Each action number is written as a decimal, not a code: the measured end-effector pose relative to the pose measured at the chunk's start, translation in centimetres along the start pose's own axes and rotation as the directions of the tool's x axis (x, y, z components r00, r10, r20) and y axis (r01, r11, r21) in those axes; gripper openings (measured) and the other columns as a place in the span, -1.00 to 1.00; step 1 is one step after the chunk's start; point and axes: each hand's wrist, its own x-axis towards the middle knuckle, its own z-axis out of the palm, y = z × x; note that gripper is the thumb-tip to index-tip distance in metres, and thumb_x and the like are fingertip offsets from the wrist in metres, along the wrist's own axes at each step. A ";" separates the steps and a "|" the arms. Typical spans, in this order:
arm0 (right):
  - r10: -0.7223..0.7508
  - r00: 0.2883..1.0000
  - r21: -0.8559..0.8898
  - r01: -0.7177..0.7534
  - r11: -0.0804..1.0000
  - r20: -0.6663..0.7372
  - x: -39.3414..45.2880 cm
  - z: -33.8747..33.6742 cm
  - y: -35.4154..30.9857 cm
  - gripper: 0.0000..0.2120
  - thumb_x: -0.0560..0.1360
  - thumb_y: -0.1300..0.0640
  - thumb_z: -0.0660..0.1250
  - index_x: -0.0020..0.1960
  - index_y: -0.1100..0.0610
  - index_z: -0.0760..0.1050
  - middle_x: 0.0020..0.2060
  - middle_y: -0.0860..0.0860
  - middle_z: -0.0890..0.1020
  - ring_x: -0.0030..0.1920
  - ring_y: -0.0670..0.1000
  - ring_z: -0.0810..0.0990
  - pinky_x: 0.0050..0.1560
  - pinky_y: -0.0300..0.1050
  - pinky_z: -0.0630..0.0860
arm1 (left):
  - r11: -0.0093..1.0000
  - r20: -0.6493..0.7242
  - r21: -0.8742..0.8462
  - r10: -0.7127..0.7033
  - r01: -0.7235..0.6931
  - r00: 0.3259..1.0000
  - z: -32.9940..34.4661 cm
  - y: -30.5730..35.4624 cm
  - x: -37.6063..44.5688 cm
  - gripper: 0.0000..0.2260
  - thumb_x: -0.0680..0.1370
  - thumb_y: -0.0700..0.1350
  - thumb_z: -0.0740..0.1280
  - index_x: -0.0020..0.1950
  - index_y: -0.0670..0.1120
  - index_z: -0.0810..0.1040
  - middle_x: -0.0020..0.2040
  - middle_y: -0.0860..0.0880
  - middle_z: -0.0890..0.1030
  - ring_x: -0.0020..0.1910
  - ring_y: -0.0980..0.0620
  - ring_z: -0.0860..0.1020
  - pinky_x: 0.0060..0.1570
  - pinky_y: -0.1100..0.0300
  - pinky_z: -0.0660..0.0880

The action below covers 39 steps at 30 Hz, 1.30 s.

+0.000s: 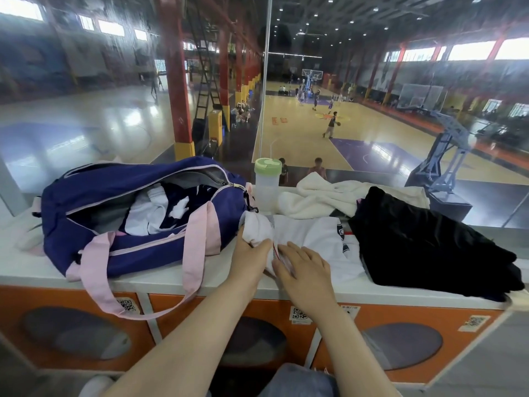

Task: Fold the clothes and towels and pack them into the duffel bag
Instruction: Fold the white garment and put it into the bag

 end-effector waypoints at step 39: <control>0.428 0.904 0.791 -0.271 0.549 0.013 2.4 -3.9 6.1 -0.67 0.41 0.12 0.40 0.17 0.06 0.49 -0.06 0.11 0.66 -0.03 0.17 0.66 0.00 0.20 0.61 | 0.510 0.782 0.386 0.261 -0.769 0.566 2.1 0.2 -1.9 -0.58 0.44 -0.20 0.19 0.24 0.09 0.57 0.26 0.11 0.53 0.34 0.14 0.37 0.40 0.19 0.23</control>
